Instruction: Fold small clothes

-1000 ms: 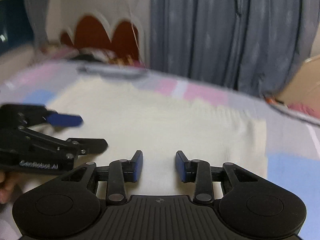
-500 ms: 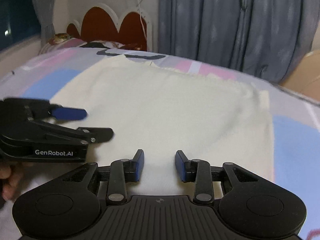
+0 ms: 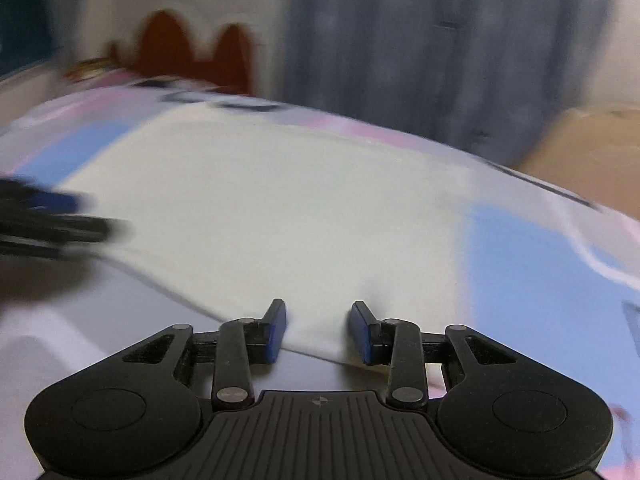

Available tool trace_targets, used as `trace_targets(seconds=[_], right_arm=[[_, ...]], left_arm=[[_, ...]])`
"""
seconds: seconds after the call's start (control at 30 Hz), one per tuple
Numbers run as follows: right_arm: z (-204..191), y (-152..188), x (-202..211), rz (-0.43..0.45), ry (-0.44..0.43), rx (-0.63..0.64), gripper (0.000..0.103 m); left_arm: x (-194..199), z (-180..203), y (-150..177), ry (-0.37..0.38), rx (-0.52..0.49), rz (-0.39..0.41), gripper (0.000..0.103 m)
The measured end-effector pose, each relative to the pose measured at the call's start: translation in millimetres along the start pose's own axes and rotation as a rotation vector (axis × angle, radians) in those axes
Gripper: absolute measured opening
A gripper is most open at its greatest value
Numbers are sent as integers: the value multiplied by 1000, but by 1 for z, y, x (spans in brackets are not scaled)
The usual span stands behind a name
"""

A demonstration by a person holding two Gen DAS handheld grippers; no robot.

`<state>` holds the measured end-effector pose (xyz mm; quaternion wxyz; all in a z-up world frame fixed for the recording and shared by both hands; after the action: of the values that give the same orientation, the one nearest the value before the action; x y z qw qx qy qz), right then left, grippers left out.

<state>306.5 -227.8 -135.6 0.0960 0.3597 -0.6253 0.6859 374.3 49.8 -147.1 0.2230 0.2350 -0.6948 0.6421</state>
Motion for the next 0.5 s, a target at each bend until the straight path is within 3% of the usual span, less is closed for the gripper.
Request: trace_targets(seconds=[0.07, 0.23, 0.3, 0.37, 0.47, 0.5], right_arm=[[11, 1, 4, -3, -8, -53, 35], [2, -18, 18, 75, -6, -71, 34], [8, -5, 2, -15, 22, -97, 21], [9, -4, 3, -6, 21, -114, 21], [9, -16, 18, 81, 20, -124, 20], [8, -13, 13, 53, 22, -118, 20]], left_arm=[[5, 1, -6, -20, 9, 6, 52], [2, -1, 2, -38, 44, -9, 55], [6, -2, 1, -36, 44, -9, 54], [12, -5, -2, -25, 67, 8, 53], [6, -6, 8, -32, 34, -6, 54], [6, -6, 6, -33, 37, -13, 54]])
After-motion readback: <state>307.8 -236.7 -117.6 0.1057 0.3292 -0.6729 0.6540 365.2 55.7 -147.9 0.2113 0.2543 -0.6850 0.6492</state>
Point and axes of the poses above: each gripper's, at about its wrist camera, not at the fingertips, and x roughly against the way its jaws point, z to its right, y to its underside, the point moved 7 cm from there along -x, roughly the way its jaws point, and after that the axes turned 6 degrees about -y, right-handed, at the moved point
